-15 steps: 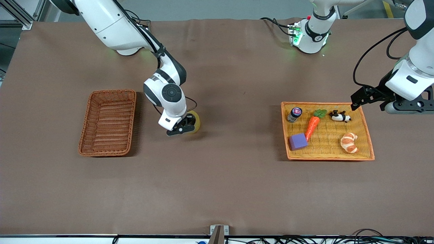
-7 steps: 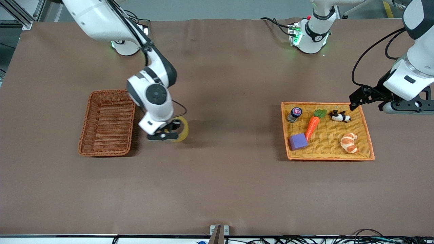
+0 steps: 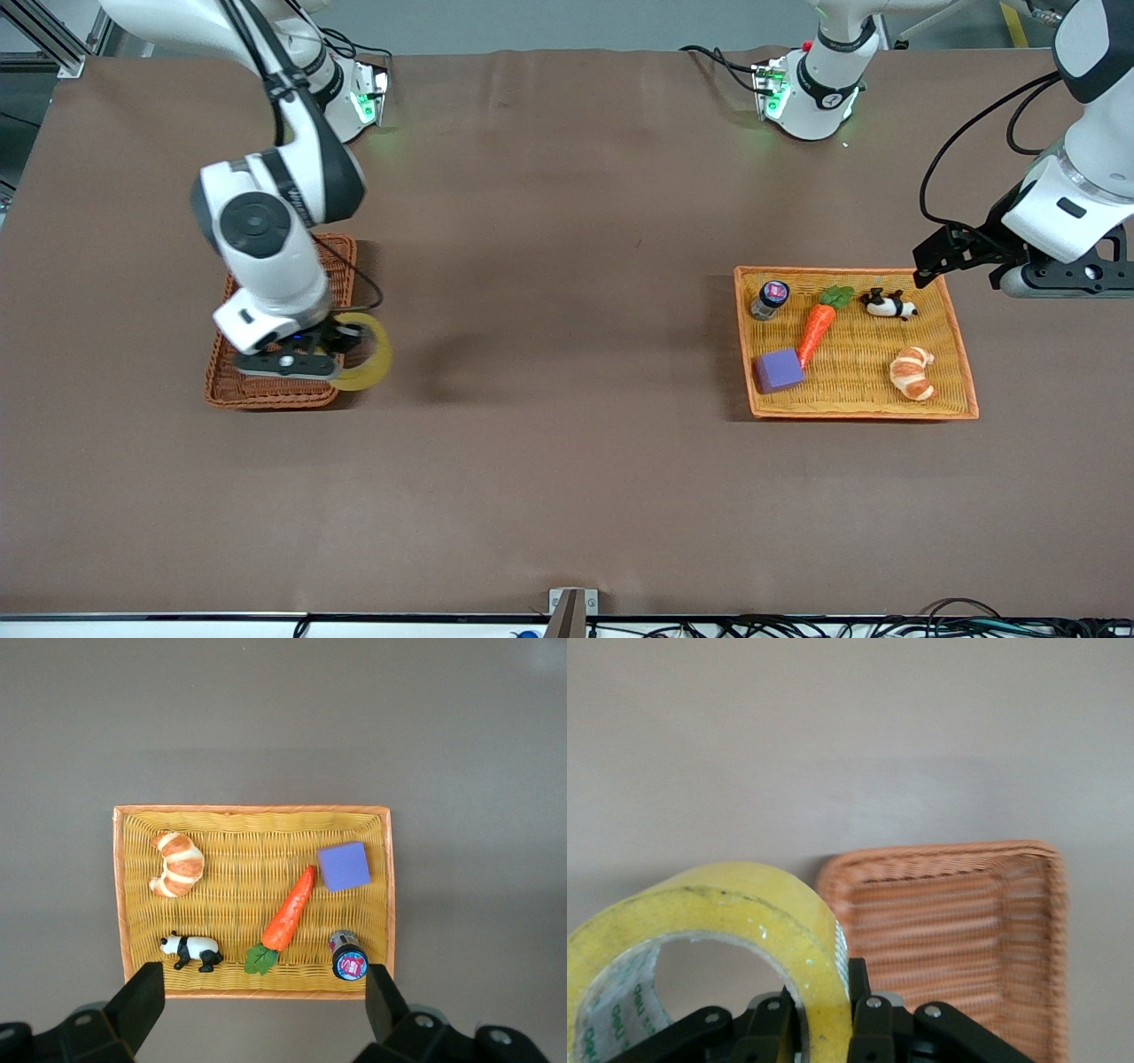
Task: Move tape to another basket
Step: 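Lift the tape and carry it into the brown wicker basket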
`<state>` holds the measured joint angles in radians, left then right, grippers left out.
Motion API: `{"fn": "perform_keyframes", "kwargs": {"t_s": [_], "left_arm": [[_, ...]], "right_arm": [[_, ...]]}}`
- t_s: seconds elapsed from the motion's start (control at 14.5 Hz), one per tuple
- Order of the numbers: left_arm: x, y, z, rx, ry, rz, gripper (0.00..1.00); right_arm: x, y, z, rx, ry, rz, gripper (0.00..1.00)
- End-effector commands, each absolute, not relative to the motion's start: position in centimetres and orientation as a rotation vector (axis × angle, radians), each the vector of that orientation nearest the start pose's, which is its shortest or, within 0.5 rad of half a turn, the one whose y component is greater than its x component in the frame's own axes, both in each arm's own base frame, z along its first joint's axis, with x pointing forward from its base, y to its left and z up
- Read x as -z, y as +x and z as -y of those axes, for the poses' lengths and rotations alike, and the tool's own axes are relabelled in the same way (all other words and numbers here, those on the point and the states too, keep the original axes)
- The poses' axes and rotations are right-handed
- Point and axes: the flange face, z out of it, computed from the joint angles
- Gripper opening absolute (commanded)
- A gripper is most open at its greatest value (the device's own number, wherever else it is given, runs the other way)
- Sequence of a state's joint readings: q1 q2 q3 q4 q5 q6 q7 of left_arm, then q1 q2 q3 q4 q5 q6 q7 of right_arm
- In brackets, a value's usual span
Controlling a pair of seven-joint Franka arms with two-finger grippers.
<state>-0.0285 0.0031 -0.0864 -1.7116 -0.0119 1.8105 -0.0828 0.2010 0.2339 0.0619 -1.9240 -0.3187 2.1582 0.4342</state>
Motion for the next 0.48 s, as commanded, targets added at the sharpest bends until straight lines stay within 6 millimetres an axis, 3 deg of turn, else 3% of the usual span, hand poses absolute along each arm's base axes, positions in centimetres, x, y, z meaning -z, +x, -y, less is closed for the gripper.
{"fn": "perform_keyframes", "kwargs": {"t_s": [0.0, 0.28, 0.41], "left_arm": [[-58.3, 57.0, 6.6, 0.150, -3.141, -0.062, 1.00], [-58.3, 57.0, 6.6, 0.150, -3.141, -0.064, 1.00], [-58.3, 57.0, 6.6, 0.150, -3.141, -0.064, 1.00]], "right_arm": [[-37.8, 55.8, -8.8, 0.094, -3.380, 0.106, 0.00], [-35.6, 53.9, -0.5, 0.046, -3.367, 0.191, 0.01], [-33.7, 52.5, 1.9, 0.037, -3.344, 0.163, 0.01]]}}
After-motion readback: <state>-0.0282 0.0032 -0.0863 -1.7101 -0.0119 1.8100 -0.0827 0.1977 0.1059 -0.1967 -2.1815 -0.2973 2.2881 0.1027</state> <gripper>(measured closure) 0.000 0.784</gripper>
